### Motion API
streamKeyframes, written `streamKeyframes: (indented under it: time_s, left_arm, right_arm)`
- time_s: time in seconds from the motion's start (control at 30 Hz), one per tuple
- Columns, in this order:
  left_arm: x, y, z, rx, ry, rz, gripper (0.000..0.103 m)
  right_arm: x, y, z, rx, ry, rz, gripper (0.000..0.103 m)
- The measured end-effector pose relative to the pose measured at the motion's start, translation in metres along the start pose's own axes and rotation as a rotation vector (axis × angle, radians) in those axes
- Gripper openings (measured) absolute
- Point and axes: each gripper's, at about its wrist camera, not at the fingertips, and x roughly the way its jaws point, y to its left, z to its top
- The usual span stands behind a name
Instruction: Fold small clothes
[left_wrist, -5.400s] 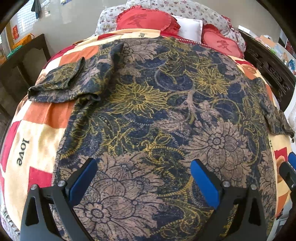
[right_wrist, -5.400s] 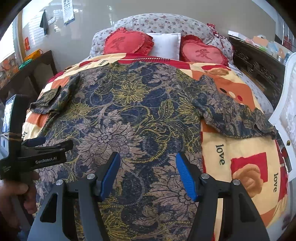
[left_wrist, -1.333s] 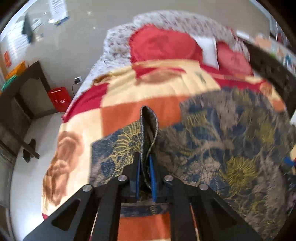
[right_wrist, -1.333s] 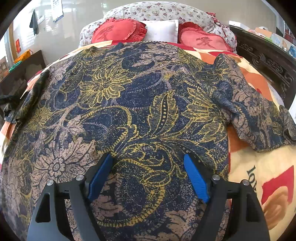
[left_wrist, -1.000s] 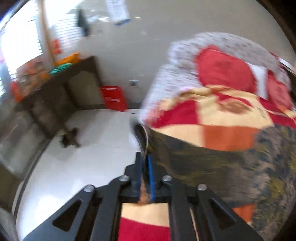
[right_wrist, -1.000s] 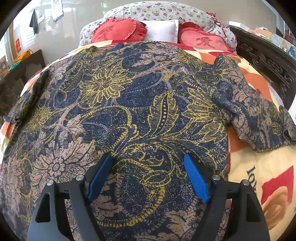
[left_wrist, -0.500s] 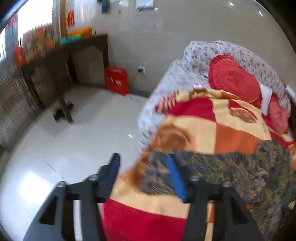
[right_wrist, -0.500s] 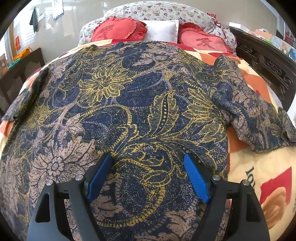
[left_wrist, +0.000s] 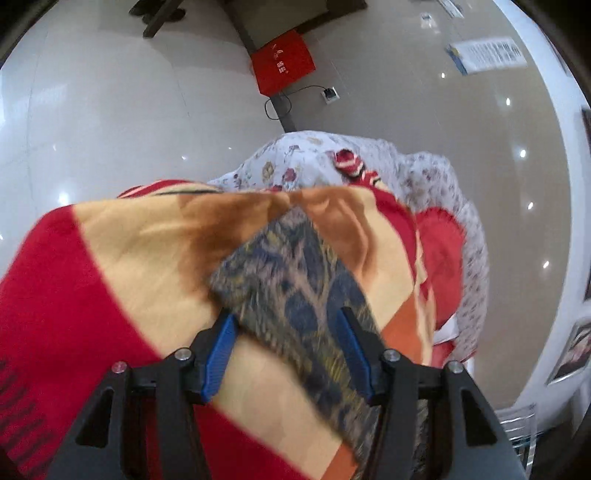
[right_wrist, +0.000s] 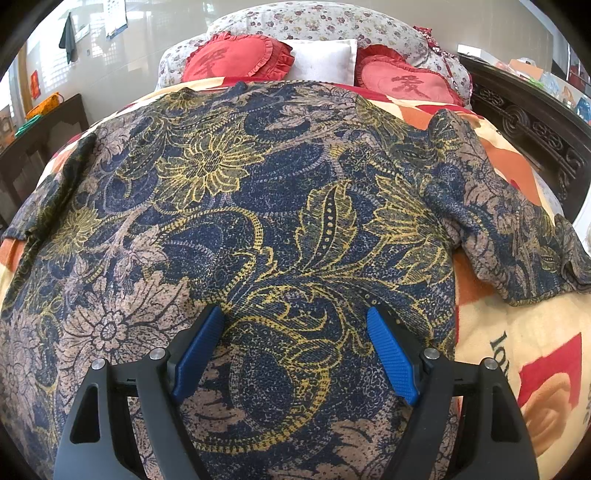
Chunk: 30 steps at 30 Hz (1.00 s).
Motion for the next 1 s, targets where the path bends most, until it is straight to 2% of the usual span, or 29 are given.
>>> streamKeyframes:
  time_s: [0.07,0.13,0.17,0.2,0.23,0.3,0.37,0.47,0.53,0.6,0.67,0.73,0.83,0.97,1.0]
  left_arm:
    - [0.002,0.005,0.004,-0.045,-0.005,-0.041,0.057]
    - [0.003,0.007,0.008,-0.074,-0.011,-0.055,0.051]
    - [0.006,0.007,0.009,-0.070,-0.012,-0.042,0.037]
    - [0.008,0.006,0.008,-0.056,-0.002,-0.010,0.012]
    - [0.010,0.006,0.008,-0.045,0.014,0.019,0.003]
    - [0.012,0.001,0.005,-0.003,0.022,0.084,0.004]
    - [0.003,-0.012,0.006,0.061,-0.006,0.138,0.004]
    - [-0.032,-0.051,0.019,0.196,-0.121,0.200,0.004]
    - [-0.061,-0.083,0.030,0.317,-0.241,0.267,0.004]
    - [-0.084,-0.108,0.041,0.392,-0.313,0.290,0.004]
    - [-0.091,-0.121,0.045,0.430,-0.317,0.284,0.004]
    - [-0.093,-0.132,0.041,0.478,-0.349,0.309,0.004]
    - [-0.088,-0.143,0.028,0.505,-0.350,0.262,0.004]
    - [-0.062,-0.169,-0.026,0.617,-0.262,0.099,0.004]
    - [-0.052,-0.179,-0.049,0.658,-0.217,0.027,0.003]
  right_arm:
    - [0.000,0.000,0.000,0.001,0.000,0.001,0.090]
    - [0.000,0.001,0.000,0.000,0.000,0.000,0.090]
    - [0.000,0.000,0.000,0.000,0.001,0.000,0.090]
    - [0.000,0.000,0.000,0.000,0.001,0.000,0.090]
    - [0.000,0.000,0.000,0.000,0.001,0.000,0.091]
    - [0.001,0.001,0.000,0.000,0.000,0.000,0.091]
    - [0.001,0.001,0.000,-0.001,0.000,0.000,0.091]
    - [0.001,0.000,0.000,-0.001,0.000,-0.001,0.091]
    - [0.001,0.000,0.000,-0.001,0.000,-0.001,0.091]
    - [0.001,0.001,0.000,-0.001,0.000,-0.001,0.091]
    - [0.001,0.000,0.000,-0.001,0.000,-0.001,0.091]
    - [0.001,0.000,0.000,-0.002,0.000,-0.002,0.091]
    - [0.001,0.000,0.000,-0.002,0.001,-0.002,0.091]
    - [0.001,0.002,0.000,-0.003,0.001,-0.003,0.091]
    - [0.001,0.001,0.000,-0.003,0.001,-0.004,0.091]
